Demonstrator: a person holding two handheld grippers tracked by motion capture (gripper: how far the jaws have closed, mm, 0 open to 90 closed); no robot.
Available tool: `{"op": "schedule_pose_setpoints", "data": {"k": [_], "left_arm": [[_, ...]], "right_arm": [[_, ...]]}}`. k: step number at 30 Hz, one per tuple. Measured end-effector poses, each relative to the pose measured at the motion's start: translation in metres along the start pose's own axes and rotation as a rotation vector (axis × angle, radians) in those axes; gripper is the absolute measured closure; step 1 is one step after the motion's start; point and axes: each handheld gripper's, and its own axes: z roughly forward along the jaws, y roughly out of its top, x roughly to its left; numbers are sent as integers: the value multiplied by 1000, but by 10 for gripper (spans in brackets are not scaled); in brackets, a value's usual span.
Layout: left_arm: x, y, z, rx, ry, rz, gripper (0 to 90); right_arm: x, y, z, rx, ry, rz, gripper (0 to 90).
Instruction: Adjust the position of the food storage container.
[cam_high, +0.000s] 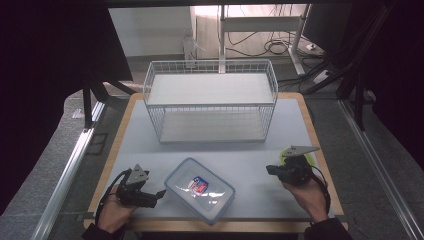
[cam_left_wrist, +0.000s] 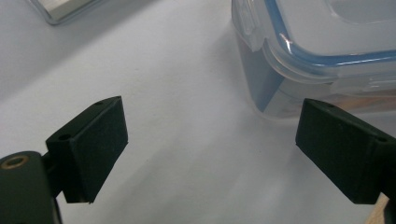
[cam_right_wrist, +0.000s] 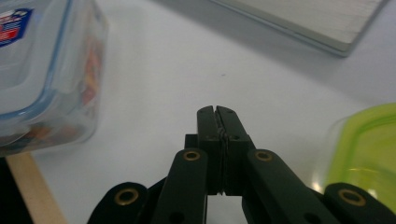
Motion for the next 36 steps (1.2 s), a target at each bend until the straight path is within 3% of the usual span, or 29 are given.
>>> {"op": "schedule_pose_setpoints", "data": {"k": [5,13,16,23,29,31,33,36], "left_arm": [[5,-1,-2,4,-6,6,241],[12,4,3,-8,-47,-34,689],[15,10,12,-2,-101,-56,791],[10,16,23,18,-128,-37,867],[1,22,28,37,-119,-23,900],[0,23,28,41,-127,-23,900],[-3,25,30,45,-133,-25,900],[-8,28,33,59,-121,-23,900]], "right_arm": [[20,-8,-2,-27,23,-15,896],[51,-20,2,-19,77,-31,898],[61,-25,6,-8,111,-26,900],[89,-29,26,57,194,-61,900],[100,-26,38,72,236,-63,900],[100,-24,39,68,237,-63,900],[98,-24,41,81,203,-71,900],[93,-24,42,86,200,-46,900]]}}
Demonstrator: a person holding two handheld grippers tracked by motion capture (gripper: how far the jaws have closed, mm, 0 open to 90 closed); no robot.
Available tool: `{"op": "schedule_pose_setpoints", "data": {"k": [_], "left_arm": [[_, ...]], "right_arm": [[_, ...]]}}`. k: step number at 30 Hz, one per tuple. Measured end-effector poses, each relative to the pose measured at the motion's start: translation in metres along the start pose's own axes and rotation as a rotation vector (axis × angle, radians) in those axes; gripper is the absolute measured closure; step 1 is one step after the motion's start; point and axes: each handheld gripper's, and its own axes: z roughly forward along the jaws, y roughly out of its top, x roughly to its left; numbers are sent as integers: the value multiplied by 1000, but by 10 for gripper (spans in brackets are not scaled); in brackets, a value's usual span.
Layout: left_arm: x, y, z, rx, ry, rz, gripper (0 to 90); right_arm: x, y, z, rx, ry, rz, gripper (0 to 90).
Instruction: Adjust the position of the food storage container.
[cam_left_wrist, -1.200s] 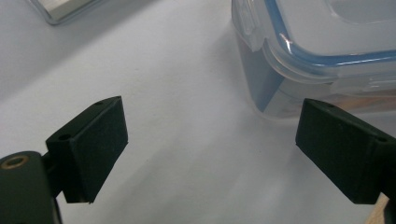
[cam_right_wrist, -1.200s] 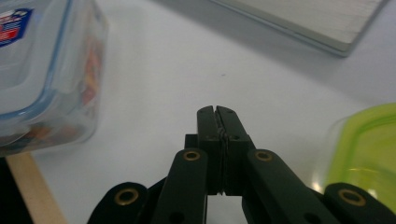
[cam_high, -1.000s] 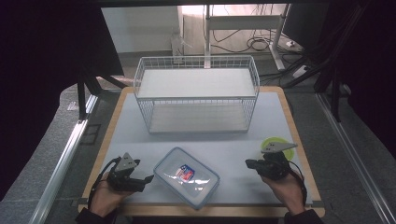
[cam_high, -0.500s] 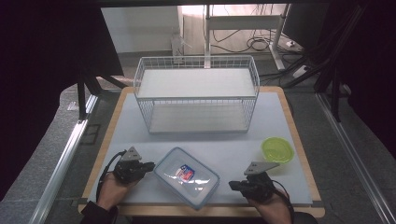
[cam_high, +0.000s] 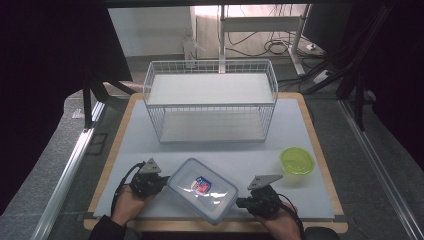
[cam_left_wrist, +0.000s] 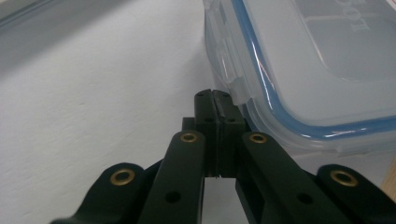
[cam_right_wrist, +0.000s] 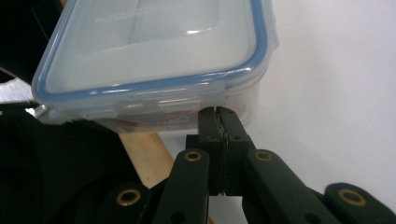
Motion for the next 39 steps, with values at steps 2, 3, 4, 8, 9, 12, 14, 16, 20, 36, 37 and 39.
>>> {"op": "schedule_pose_setpoints", "data": {"k": [2,3,4,8,9,12,14,16,20,36,37,39], "left_arm": [[-6,4,4,5,-19,9,900],[-8,5,6,6,-23,14,900],[-10,6,7,9,-26,20,900],[-14,9,10,10,-33,26,900],[-15,9,10,10,-36,29,900],[-17,9,10,11,-43,34,900],[-18,10,10,13,-43,37,900],[-19,10,10,12,-47,35,900],[-20,10,10,12,-55,38,900],[-22,10,9,8,-76,47,875],[-22,9,8,4,-61,50,868],[-21,8,5,-8,-33,47,837]], "right_arm": [[-7,1,-3,-5,-64,7,900],[-10,2,-4,-5,-84,12,900],[-15,2,-6,-11,-90,24,900],[-30,2,-8,-23,-93,64,900],[-34,3,-8,-27,-102,67,900],[-45,8,-7,-37,-116,81,900],[-49,11,-6,-36,-128,82,900],[-53,15,-4,-36,-144,82,900],[-63,24,1,-39,-166,99,900],[-79,42,7,-44,-204,85,900],[-78,42,6,-44,-208,72,900],[-76,42,3,-40,-221,54,888]]}}
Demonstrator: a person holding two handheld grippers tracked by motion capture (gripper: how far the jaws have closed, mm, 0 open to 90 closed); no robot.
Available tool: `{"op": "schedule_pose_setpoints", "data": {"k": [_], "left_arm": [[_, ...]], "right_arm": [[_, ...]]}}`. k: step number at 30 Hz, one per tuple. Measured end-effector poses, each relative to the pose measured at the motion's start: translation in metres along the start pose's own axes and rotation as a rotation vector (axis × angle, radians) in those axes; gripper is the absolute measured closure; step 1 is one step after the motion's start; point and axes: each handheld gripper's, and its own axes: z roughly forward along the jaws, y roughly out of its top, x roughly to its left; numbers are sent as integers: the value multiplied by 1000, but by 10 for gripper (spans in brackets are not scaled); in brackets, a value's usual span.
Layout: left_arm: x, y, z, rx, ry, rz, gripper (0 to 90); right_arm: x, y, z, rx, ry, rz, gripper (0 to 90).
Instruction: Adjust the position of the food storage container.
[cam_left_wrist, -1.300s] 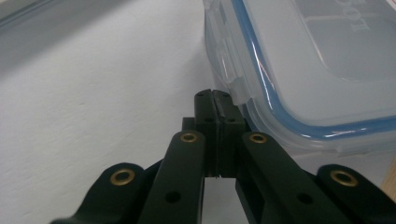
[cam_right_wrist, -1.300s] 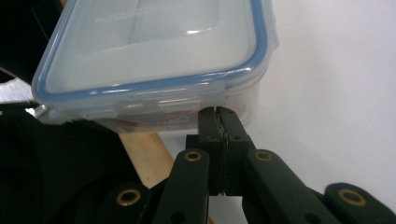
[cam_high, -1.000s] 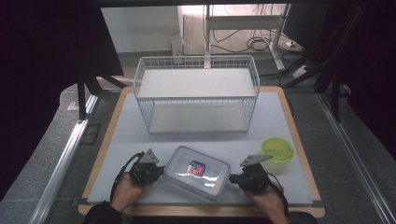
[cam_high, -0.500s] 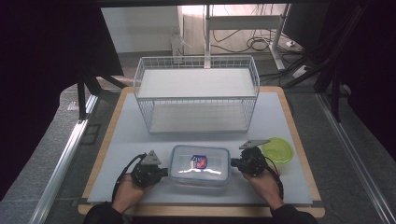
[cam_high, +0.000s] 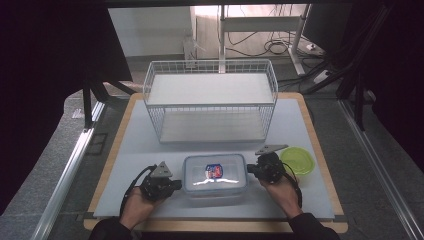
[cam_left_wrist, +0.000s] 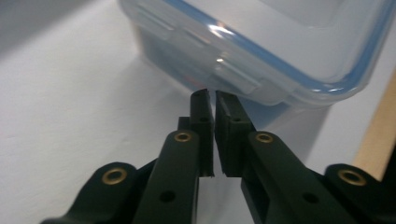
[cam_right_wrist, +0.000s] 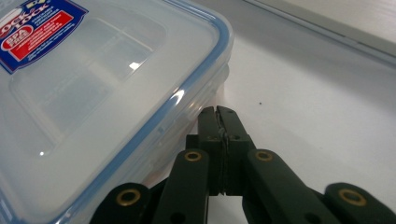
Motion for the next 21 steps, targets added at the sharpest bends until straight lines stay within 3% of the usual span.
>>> {"op": "schedule_pose_setpoints", "data": {"k": [3,7,9,17,18,21], "left_arm": [[3,-4,-5,-8,33,-2,762],[6,-7,-9,-18,66,-3,587],[8,-9,-13,-31,84,-6,488],[11,-12,-17,-42,95,-22,272],[13,-13,-18,-61,92,-27,236],[15,-13,-19,-96,81,-44,150]], "right_arm": [[1,-1,-6,-5,-22,-15,811],[2,-4,-13,-11,-38,-22,731],[2,-6,-19,-8,-67,-41,633],[2,-9,-29,-26,-86,-58,432],[1,-9,-32,-45,-84,-62,344],[-1,-11,-33,-73,-81,-74,192]]}}
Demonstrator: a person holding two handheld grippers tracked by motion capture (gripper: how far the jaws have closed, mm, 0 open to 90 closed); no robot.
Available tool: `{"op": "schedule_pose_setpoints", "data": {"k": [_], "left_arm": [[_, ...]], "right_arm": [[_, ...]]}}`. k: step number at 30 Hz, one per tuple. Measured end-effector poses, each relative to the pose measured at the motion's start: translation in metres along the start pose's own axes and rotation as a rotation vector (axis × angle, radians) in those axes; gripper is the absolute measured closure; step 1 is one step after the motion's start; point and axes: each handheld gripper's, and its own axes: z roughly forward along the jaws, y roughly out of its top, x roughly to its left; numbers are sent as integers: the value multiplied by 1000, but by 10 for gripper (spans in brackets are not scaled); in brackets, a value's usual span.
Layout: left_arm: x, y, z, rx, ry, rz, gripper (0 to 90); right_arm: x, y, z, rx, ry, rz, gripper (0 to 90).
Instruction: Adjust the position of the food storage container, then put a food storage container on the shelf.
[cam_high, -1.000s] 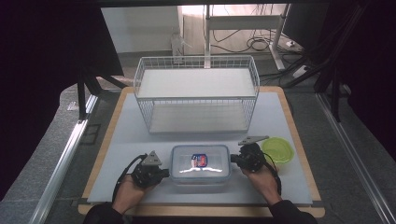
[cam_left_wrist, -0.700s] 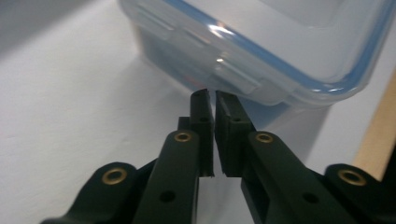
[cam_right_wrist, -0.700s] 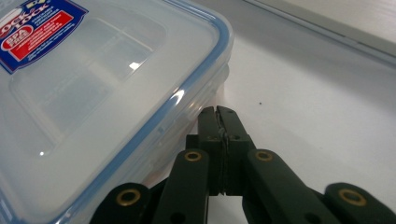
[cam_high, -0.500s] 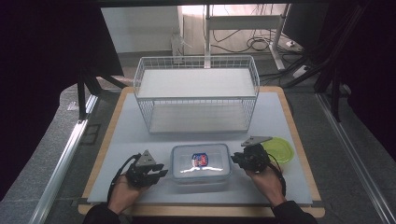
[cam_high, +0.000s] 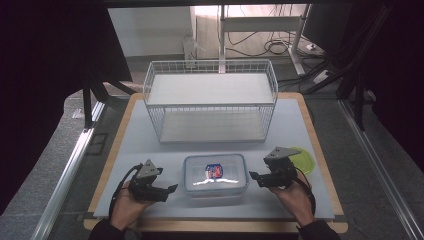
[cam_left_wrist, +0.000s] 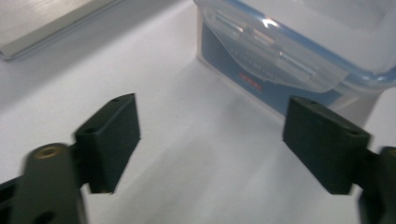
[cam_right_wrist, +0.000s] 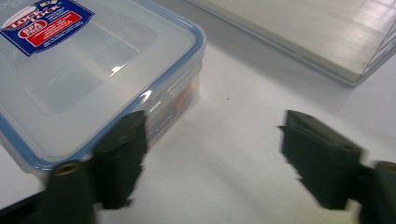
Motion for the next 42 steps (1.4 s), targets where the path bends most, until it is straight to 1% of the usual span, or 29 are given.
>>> {"op": "schedule_pose_setpoints", "data": {"k": [2,4,5,6,7,8,9,10,11,13,14,17,19,22,25,26,27,28,29,30,31,32,34,36,38,39,40,41,42], "left_arm": [[1,0,0,-14,-4,-2,97],[2,-1,0,-24,-23,0,81],[2,-1,0,-24,-23,0,67],[2,-1,0,-27,-34,-2,59],[2,-1,0,-32,-40,-1,59],[2,-1,0,-46,-45,11,49],[2,-1,0,-46,-45,11,41],[2,-1,-1,-64,-50,15,37],[3,-1,-2,-75,-51,13,34],[5,-1,-3,-84,-47,-4,24],[6,-1,-3,-81,-43,-22,24],[7,1,-3,-74,-46,-59,31],[7,4,-3,-71,-59,-74,34],[4,9,-2,-68,-77,-77,35],[3,15,0,-70,-104,-84,33],[3,17,1,-73,-126,-96,32],[3,17,1,-73,-126,-96,27],[3,20,3,-77,-172,-112,26],[3,20,3,-77,-172,-112,26],[3,23,7,-63,-185,-112,25],[3,23,7,-63,-185,-112,26],[3,26,11,-48,-190,-104,28],[4,28,16,-37,-208,-103,32],[5,31,21,-25,-228,-105,32],[5,33,28,-13,-253,-104,32],[5,34,31,-4,-263,-105,32],[6,35,34,-3,-282,-113,24],[6,35,34,-3,-282,-113,26],[7,37,40,-4,-314,-124,23]], "right_arm": [[-1,-1,0,-12,-2,6,133],[-1,-1,-1,-27,-1,15,104],[-1,-1,-1,-27,-1,15,104],[0,0,-1,-35,-5,9,65],[0,0,-1,-35,-5,9,65],[1,1,-2,-41,-5,-2,42],[1,1,-2,-41,-5,-2,42],[3,2,-2,-38,5,-21,23],[4,2,-2,-36,3,-29,23],[4,3,-1,-36,27,-29,23],[4,3,-2,-37,36,-22,23],[5,4,-3,-50,43,-12,20],[6,6,-4,-67,50,5,18],[9,9,-3,-82,57,16,6],[11,11,1,-72,79,31,0],[12,12,2,-65,87,35,0],[13,13,4,-58,90,40,0],[14,14,6,-51,96,41,0],[14,14,6,-51,96,41,0],[14,16,9,-44,116,61,9],[14,16,9,-44,116,61,9],[14,18,13,-26,144,73,27],[15,19,17,-3,161,85,50],[14,21,22,17,191,97,60],[15,21,27,37,210,104,59],[14,21,30,38,226,113,60],[14,22,32,41,242,126,60],[13,23,34,43,255,132,60],[12,23,36,43,265,141,56]]}}
